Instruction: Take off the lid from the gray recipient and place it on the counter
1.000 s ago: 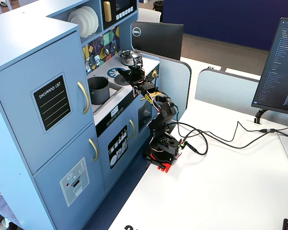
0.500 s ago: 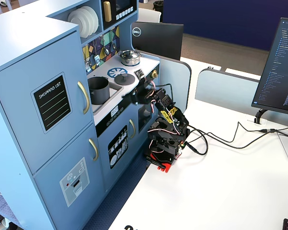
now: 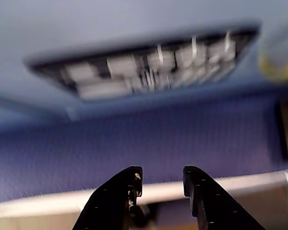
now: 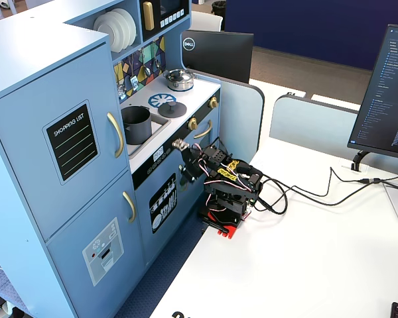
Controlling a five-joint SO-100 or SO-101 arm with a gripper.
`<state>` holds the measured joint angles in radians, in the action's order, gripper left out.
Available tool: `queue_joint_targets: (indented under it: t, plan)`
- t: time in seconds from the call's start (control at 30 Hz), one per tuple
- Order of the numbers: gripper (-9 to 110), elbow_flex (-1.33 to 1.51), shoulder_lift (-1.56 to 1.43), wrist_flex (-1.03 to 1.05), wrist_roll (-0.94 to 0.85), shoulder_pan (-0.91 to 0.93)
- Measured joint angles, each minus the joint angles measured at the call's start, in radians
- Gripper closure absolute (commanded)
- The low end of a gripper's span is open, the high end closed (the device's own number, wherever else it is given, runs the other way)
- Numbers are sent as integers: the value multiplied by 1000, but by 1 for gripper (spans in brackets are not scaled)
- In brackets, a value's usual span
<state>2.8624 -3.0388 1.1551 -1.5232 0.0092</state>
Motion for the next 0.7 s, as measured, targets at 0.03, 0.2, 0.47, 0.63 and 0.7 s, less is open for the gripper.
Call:
queue_joint_targets:
  t: [0.03, 0.2, 0.47, 0.63, 0.7]
  plan:
    - [102, 31, -2, -3, -14, 0]
    - [102, 140, -20, 20, -29, 12]
    - [100, 137, -86, 163, 20, 15]
    - [98, 140, -141, 192, -6, 12]
    - [97, 140, -146, 193, -8, 12]
